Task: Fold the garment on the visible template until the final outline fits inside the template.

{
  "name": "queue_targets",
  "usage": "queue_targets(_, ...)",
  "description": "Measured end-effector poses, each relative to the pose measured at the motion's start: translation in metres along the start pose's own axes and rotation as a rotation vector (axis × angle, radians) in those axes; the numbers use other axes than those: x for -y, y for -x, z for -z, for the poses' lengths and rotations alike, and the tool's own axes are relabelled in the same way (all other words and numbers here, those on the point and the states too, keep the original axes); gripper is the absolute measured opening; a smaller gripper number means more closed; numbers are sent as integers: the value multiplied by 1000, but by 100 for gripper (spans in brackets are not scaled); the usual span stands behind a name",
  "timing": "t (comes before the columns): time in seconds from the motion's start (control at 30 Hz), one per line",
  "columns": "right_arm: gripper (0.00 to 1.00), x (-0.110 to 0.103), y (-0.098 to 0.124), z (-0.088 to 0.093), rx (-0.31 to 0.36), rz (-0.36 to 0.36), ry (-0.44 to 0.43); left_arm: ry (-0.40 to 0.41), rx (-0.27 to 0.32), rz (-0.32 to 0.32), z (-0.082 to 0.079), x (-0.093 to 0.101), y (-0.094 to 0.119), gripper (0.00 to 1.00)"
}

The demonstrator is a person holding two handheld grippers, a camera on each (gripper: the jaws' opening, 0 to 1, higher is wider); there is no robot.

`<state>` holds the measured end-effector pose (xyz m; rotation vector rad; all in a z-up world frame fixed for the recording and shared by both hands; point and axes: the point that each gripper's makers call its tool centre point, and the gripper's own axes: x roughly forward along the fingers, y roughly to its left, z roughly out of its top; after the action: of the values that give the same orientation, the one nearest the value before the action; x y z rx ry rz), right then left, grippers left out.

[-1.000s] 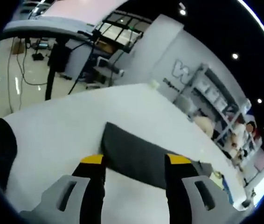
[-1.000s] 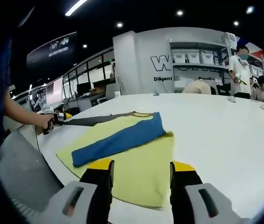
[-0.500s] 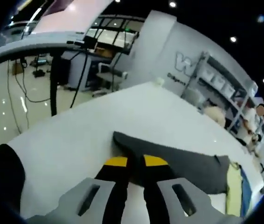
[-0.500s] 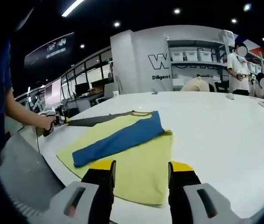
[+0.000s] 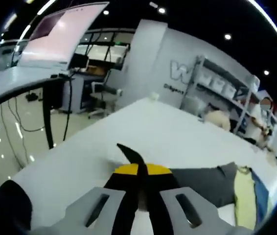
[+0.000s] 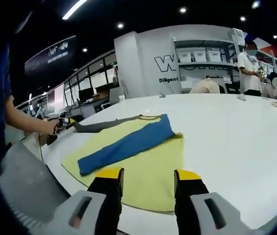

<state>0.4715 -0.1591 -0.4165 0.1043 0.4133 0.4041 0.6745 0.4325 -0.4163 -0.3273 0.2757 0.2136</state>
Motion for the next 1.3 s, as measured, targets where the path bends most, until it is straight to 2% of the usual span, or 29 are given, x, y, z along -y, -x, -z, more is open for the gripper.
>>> queue_targets(0.1, 40, 0, 0, 1, 3, 4, -4, 1, 33, 52, -13, 24, 0, 1)
queue_targets(0.13, 40, 1, 1, 1, 5, 4, -10, 1, 45, 95, -19, 41, -2, 1)
queue_targets(0.23, 39, 1, 1, 1, 11, 5, -23, -9, 57, 139, -27, 59, -2, 1)
queue_targets(0.27, 39, 1, 2, 0, 14, 8, -19, -28, 62, 193, -32, 86, -4, 1)
queue_targets(0.33, 39, 1, 3, 1, 18, 7, -30, -28, 70, 249, -34, 111, -5, 1)
queue_targets(0.37, 39, 1, 3, 2, 18, 8, -31, -29, 73, 257, -34, 115, -7, 1)
queue_targets(0.4, 39, 2, 4, 3, 15, 12, -33, -24, 75, 284, -35, 132, -9, 1)
queue_targets(0.5, 39, 4, 5, 5, 18, 18, -36, -17, 78, 309, -35, 147, -9, 1)
queue_targets(0.53, 39, 5, 7, 6, 20, 22, -45, -13, 71, 338, -32, 167, -13, 1)
queue_targets(0.57, 39, 6, 8, 6, 24, 29, -52, -11, 68, 343, -31, 171, -13, 1)
queue_targets(0.63, 39, 7, 9, 5, 31, 35, -53, -1, 57, 381, -27, 197, -11, 1)
queue_targets(0.8, 41, 10, 12, 2, 46, 50, -53, 35, 29, 456, -12, 240, -10, 1)
queue_targets(0.93, 44, 9, 12, 1, 47, 45, -41, 40, 17, 486, -3, 264, -4, 1)
queue_targets(1.0, 48, 9, 11, 3, 43, 35, -26, 69, 11, 514, 0, 278, 2, 1)
queue_targets(1.13, 53, 7, 11, 4, 36, 23, -22, 92, 1, 544, 2, 289, 8, 1)
queue_targets(1.3, 76, 5, 10, 5, 30, 15, -15, 94, -1, 554, 4, 297, 10, 1)
